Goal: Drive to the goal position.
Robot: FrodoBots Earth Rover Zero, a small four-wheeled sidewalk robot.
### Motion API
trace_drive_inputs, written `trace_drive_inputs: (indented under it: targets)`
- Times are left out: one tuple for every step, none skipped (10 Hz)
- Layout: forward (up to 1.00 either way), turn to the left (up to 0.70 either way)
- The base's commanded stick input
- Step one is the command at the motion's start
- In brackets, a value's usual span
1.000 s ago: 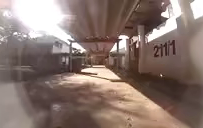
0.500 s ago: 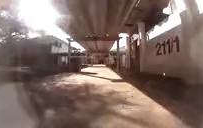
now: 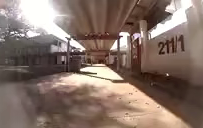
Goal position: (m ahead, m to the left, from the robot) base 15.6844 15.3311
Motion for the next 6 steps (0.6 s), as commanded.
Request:
trace_drive_inputs:
  targets:
    - [0.5, 0.0]
    - [0.5, 0.0]
    - [0.5, 0.0]
    - [0.5, 0.0]
    - [0.5, 0.0]
    - [0.5, 0.0]
